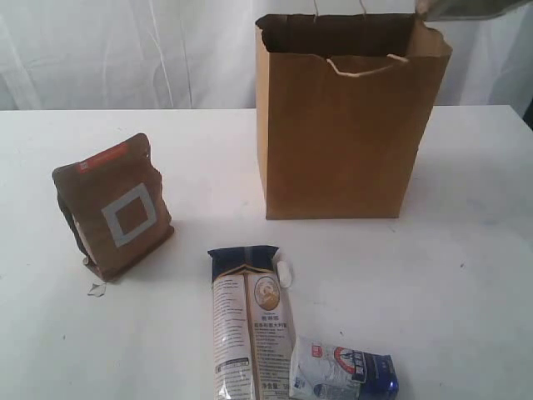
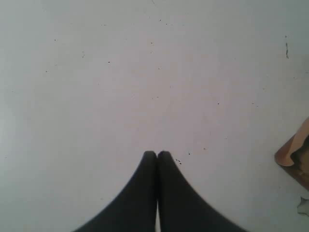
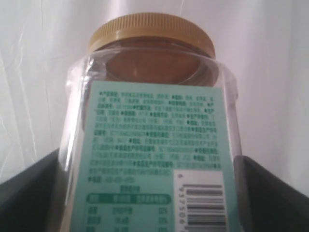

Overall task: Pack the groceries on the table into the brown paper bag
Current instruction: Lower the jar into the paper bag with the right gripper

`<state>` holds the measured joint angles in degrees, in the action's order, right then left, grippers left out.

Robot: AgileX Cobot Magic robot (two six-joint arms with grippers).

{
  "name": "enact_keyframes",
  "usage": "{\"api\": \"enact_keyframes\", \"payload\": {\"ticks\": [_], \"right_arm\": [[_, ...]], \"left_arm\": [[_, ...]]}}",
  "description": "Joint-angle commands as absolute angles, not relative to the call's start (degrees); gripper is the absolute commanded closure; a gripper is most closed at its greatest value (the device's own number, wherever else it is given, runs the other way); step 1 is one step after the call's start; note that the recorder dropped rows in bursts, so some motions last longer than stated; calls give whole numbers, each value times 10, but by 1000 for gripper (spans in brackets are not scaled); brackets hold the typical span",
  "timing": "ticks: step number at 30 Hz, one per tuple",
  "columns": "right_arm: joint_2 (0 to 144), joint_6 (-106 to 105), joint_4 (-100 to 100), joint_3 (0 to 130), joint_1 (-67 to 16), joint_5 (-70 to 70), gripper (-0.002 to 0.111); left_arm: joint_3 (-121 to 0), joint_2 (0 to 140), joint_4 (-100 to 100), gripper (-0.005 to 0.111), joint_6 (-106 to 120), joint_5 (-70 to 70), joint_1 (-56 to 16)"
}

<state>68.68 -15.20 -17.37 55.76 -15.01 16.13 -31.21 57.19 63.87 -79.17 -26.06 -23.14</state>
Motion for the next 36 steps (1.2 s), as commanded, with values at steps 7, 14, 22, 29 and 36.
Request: {"api": "enact_keyframes", "payload": {"ticks": [7, 14, 22, 29, 36], "right_arm": [[818, 67, 110, 594, -147, 365, 108], [877, 91, 110, 594, -122, 407, 108], [952, 132, 128, 609, -114, 465, 108], [983, 131, 126, 623, -114, 465, 108], [996, 116, 126, 629, -114, 451, 72]], "left_arm": [[-309, 567, 641, 107, -792, -268, -229], [-309, 567, 641, 107, -792, -268, -229], [-309, 567, 641, 107, -779, -268, -229], [-309, 567, 641, 107, -779, -266, -229], [-309, 567, 637, 107, -779, -266, -229]]}}
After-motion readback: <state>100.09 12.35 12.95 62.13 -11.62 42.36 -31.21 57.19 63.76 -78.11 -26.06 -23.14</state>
